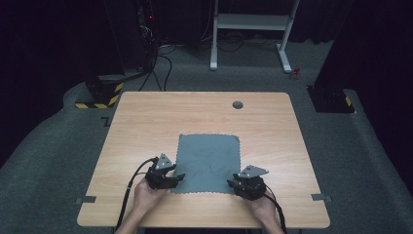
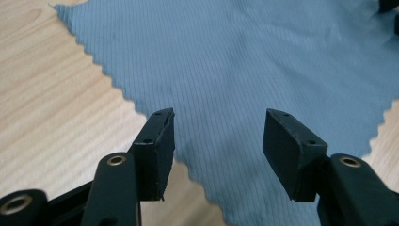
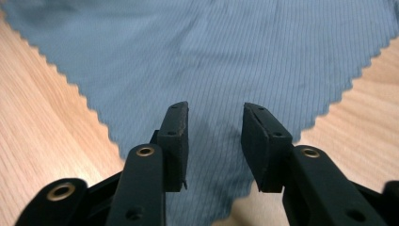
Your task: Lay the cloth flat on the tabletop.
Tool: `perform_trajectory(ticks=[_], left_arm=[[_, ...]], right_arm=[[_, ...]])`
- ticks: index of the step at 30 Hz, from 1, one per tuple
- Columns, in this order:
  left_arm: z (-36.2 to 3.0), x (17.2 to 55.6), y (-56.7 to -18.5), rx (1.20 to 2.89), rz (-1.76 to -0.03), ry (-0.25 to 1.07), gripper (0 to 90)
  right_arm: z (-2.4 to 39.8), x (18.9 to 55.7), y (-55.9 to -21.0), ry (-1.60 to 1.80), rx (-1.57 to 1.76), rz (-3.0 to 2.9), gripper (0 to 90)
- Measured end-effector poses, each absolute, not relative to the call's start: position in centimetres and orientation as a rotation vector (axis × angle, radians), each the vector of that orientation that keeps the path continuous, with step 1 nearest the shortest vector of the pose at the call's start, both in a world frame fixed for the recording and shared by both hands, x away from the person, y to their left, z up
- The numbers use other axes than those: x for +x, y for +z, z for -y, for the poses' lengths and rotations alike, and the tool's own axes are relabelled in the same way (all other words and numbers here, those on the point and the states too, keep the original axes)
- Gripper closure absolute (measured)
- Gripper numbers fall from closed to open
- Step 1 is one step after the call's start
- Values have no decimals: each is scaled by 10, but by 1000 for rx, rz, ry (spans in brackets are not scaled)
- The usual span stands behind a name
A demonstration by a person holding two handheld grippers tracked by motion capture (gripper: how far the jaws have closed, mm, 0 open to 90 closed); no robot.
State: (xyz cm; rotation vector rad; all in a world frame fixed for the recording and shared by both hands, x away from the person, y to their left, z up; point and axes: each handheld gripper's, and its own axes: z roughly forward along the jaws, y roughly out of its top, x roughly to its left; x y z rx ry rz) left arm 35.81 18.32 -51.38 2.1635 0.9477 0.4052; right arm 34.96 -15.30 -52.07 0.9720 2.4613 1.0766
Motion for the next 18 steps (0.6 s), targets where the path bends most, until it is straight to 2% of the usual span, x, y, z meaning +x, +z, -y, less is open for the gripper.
perform_trajectory(ticks=[7,18], left_arm=[[-186,347,-522,2144,-985,434,433],[-191,329,-527,2093,-994,469,433]], right_arm=[[156,344,-522,1064,937,-2462,580],[164,340,-522,1064,917,-2472,579]])
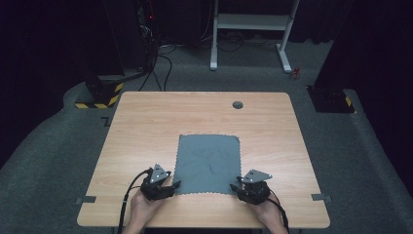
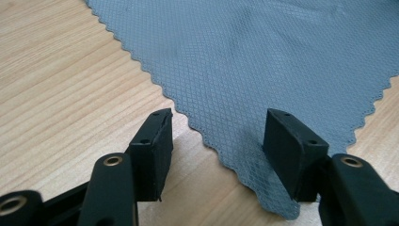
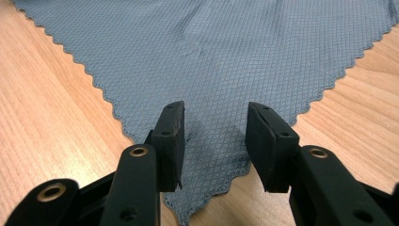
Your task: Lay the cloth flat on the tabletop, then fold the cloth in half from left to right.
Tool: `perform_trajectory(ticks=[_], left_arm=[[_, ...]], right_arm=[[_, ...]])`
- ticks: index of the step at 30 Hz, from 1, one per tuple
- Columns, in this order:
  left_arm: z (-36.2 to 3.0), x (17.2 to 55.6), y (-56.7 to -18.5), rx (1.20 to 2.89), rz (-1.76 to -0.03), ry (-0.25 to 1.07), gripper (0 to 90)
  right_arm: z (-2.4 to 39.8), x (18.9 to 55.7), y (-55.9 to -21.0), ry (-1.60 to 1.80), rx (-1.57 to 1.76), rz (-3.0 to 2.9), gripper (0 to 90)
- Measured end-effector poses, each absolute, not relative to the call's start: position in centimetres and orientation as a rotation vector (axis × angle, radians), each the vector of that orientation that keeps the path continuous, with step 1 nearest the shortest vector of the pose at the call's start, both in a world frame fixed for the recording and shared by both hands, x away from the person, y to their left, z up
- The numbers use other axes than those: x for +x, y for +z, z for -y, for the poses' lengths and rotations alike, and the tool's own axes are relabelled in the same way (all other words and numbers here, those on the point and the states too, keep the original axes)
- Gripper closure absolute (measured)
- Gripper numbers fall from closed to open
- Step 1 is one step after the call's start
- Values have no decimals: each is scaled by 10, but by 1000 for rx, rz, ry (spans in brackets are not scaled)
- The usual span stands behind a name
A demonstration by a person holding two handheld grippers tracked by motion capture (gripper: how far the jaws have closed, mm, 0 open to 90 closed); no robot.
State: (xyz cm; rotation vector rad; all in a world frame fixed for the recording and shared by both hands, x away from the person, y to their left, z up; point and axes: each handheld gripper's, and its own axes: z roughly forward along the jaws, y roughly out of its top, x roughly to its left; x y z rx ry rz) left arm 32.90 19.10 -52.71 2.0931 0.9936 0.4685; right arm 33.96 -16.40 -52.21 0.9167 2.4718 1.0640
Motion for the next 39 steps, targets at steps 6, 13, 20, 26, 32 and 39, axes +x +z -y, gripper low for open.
perform_trajectory(ticks=[6,13,20,26,32,39], left_arm=[[-189,321,-527,2102,-984,476,443],[-189,319,-527,2091,-999,463,442],[-195,329,-523,2074,-1020,411,420],[-199,349,-517,2056,-1074,394,417],[-202,371,-517,2024,-1131,401,419],[-199,405,-512,2042,-1168,421,431]], right_arm=[[167,337,-522,1069,910,-2470,578],[167,338,-522,1065,911,-2476,577],[164,335,-516,1116,948,-2434,579],[151,338,-511,1153,946,-2420,590],[120,346,-512,1152,903,-2474,663],[77,350,-516,1146,794,-2531,723]])
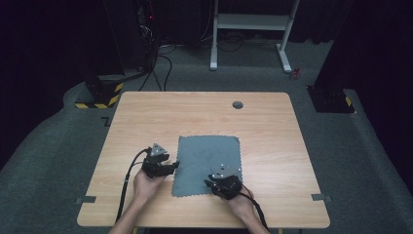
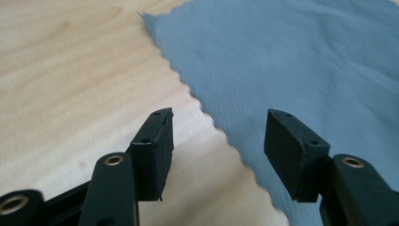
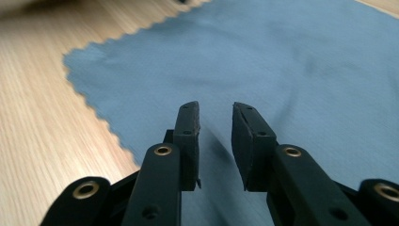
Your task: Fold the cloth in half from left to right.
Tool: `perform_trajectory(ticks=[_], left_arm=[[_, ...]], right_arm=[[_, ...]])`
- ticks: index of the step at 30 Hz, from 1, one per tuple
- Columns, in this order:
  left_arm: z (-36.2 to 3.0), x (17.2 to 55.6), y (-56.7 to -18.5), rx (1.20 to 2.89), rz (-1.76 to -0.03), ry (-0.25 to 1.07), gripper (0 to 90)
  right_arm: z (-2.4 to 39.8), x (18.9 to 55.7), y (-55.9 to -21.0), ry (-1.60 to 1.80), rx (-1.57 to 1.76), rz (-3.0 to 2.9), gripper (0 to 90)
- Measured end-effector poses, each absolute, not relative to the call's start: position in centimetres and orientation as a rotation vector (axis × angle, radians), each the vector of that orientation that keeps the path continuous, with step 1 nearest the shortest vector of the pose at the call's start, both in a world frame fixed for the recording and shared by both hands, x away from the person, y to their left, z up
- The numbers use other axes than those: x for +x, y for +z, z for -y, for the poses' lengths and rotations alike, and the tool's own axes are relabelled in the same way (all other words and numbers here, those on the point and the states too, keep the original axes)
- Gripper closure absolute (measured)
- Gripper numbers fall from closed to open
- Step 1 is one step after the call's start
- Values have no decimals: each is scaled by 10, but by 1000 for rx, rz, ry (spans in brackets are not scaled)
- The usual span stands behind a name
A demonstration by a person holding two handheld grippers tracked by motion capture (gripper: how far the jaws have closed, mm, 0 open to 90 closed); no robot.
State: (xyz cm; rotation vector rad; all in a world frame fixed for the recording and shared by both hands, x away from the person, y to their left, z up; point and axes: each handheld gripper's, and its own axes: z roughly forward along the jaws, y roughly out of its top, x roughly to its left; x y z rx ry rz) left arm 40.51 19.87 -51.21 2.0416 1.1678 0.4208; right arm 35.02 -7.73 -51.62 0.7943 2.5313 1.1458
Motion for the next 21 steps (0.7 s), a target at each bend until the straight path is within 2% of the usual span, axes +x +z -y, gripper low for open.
perform_trajectory(ticks=[8,21], left_arm=[[-185,446,-510,2063,-1211,456,432],[-177,474,-513,2070,-1275,501,436]], right_arm=[[39,348,-522,1116,721,-2582,725],[15,340,-520,1167,672,-2573,695]])
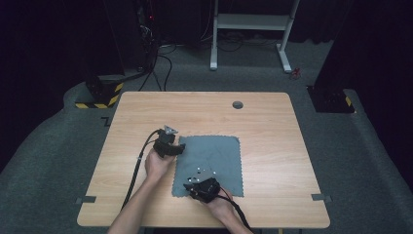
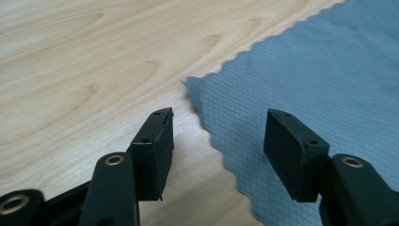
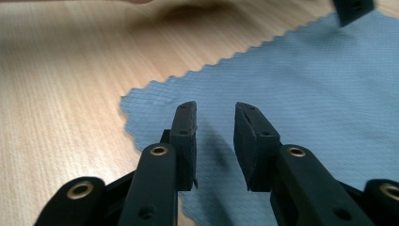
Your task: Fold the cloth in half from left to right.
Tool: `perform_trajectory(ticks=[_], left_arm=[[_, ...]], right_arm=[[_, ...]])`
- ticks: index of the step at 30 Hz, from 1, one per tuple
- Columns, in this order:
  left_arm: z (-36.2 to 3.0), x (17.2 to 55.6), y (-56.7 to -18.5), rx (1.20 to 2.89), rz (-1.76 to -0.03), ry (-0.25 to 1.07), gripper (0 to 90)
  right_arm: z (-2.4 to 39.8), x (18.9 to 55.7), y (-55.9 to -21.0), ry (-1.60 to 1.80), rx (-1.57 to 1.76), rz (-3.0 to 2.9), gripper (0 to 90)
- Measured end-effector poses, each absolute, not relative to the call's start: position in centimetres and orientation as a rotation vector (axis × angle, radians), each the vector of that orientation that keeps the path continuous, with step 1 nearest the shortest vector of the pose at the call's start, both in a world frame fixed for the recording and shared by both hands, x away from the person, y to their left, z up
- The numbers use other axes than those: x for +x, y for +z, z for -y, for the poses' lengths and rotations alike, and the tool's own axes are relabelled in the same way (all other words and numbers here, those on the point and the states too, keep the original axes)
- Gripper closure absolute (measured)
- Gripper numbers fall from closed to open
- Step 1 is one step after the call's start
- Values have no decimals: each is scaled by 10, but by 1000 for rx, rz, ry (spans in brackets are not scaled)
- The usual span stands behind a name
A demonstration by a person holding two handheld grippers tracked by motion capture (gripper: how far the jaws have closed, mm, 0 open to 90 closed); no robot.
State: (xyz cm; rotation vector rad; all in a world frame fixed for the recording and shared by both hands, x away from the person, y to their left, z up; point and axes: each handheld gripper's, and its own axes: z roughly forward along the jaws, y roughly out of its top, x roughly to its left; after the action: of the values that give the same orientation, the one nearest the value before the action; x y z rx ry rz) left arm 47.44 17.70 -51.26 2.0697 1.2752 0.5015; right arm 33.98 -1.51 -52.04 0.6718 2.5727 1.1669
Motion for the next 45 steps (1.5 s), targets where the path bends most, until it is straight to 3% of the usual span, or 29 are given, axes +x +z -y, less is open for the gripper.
perform_trajectory(ticks=[14,17,21,26,41,45], left_arm=[[-182,494,-516,2040,-1351,520,459],[-182,498,-514,2023,-1355,450,456],[-174,502,-514,2066,-1332,498,456],[-173,504,-515,2048,-1352,517,546],[-169,505,-513,2060,-1319,460,816],[-168,507,-512,2063,-1327,435,893]], right_arm=[[-5,327,-520,1179,577,-2634,676],[-11,325,-520,1210,557,-2652,662],[-19,321,-522,1190,554,-2686,639],[-23,317,-522,1142,544,-2693,621],[-25,312,-523,1092,521,-2625,873],[-25,312,-523,1084,524,-2612,897]])
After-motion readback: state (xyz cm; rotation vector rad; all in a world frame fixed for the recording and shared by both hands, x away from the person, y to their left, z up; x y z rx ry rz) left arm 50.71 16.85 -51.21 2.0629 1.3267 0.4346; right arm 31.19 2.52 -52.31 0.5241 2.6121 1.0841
